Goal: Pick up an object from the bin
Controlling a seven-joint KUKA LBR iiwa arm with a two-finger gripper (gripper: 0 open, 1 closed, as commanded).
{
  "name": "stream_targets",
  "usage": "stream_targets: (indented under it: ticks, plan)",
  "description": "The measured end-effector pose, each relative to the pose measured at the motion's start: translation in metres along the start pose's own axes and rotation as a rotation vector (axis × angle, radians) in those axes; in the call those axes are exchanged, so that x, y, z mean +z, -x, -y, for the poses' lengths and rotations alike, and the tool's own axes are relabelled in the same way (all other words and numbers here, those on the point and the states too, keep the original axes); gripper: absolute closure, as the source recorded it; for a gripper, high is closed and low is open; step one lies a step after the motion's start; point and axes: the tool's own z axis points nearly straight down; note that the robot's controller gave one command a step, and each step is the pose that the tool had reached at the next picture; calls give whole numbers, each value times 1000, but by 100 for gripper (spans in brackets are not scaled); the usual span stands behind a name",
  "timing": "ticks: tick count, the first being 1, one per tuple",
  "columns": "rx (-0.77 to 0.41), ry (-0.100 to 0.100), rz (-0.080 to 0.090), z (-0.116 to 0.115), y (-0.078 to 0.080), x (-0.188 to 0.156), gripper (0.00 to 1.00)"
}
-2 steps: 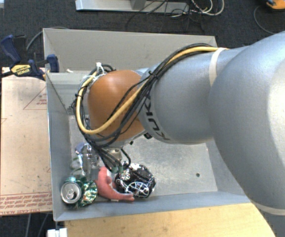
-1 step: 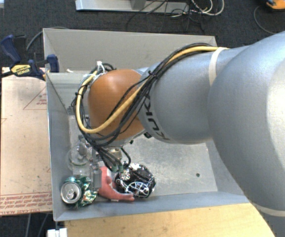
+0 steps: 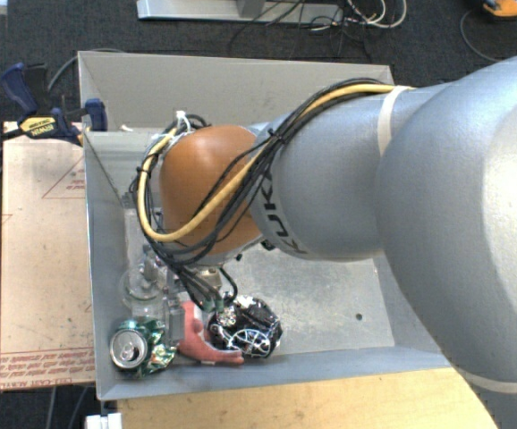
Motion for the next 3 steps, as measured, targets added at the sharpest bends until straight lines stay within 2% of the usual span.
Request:
stream_targets:
  ticks: [1, 2, 3]
  plan:
    - [-191, 2, 7, 35, -27, 62, 0]
    - [73, 3, 10, 44, -24, 79, 100]
    - [220, 1, 1, 41, -23, 71, 100]
